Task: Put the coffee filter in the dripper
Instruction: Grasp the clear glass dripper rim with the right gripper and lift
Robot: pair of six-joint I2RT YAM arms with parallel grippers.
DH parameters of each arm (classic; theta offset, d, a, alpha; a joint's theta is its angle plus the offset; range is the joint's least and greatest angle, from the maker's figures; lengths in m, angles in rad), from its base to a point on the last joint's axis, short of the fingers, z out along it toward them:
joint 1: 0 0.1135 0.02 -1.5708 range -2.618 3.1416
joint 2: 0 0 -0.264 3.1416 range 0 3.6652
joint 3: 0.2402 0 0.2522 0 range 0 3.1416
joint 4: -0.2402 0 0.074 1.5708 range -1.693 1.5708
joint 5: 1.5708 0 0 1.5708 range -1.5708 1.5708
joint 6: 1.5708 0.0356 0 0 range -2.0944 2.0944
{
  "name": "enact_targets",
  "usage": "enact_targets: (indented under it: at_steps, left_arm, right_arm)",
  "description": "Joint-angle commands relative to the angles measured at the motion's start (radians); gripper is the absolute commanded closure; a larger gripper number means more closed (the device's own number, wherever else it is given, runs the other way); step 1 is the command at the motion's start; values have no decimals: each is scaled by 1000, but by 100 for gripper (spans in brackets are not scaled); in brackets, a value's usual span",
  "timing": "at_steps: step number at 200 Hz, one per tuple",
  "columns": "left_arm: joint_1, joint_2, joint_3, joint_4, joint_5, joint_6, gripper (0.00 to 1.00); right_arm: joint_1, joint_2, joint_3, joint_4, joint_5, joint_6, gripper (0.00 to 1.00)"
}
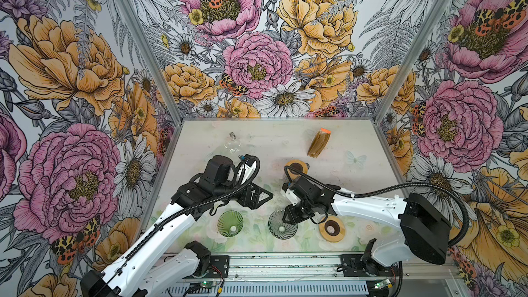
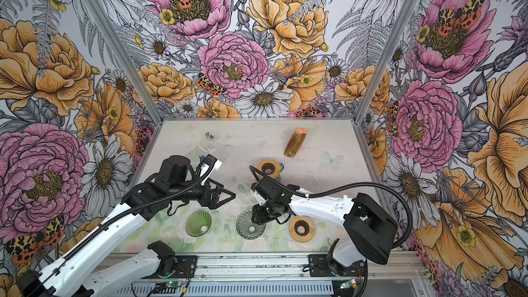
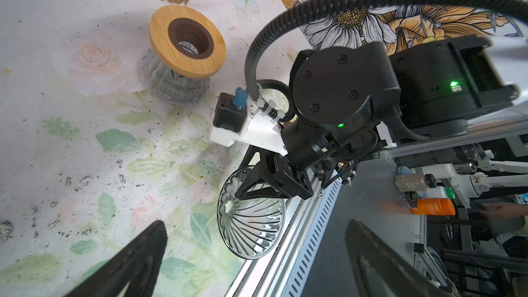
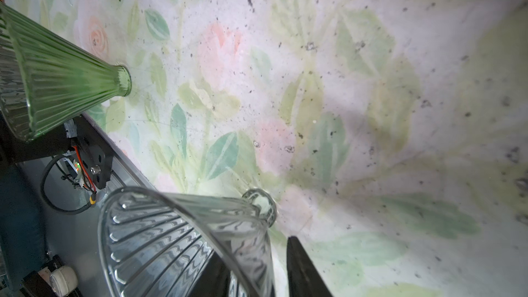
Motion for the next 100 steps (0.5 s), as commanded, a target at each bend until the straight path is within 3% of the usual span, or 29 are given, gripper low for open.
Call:
enact_targets:
  at_steps: [1, 45, 100]
  left_arm:
    - [5, -9, -8, 23, 21, -8, 1]
    - [6, -6, -10, 24, 17, -8, 1]
    - [13, -4, -9, 24, 18, -9, 1]
  right_arm:
    - [6, 20, -5, 26, -25, -22, 65]
    - [10, 43, -3, 27, -28, -28, 66]
    - [11, 32, -5, 28, -11, -24, 77]
